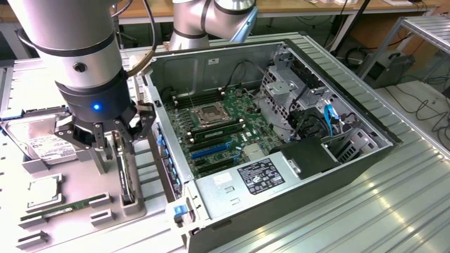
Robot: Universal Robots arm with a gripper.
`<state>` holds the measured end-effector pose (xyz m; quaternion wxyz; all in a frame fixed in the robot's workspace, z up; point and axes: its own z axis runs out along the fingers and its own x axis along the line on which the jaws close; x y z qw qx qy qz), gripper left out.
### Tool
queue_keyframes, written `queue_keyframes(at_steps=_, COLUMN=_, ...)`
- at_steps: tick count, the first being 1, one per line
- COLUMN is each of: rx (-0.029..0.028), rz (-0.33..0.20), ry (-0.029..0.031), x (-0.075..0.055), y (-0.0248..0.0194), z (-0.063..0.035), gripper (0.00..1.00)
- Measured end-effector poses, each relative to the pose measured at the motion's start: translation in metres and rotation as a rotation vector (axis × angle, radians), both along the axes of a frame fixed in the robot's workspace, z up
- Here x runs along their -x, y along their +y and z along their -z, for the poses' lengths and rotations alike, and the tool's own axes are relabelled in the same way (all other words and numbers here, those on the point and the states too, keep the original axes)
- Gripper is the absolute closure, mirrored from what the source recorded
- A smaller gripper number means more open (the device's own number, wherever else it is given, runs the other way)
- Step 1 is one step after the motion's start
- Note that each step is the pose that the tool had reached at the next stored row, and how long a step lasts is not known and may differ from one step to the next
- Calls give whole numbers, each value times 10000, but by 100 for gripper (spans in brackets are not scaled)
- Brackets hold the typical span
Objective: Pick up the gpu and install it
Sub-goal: 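Pick up the gpu and move the gpu toward the slot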
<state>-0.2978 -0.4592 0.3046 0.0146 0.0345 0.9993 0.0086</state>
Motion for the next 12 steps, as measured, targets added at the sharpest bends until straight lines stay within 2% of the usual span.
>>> queue_keyframes(at_steps=12, rx=1, rz=0, ry=0, x=4, y=0, z=28, gripper=58)
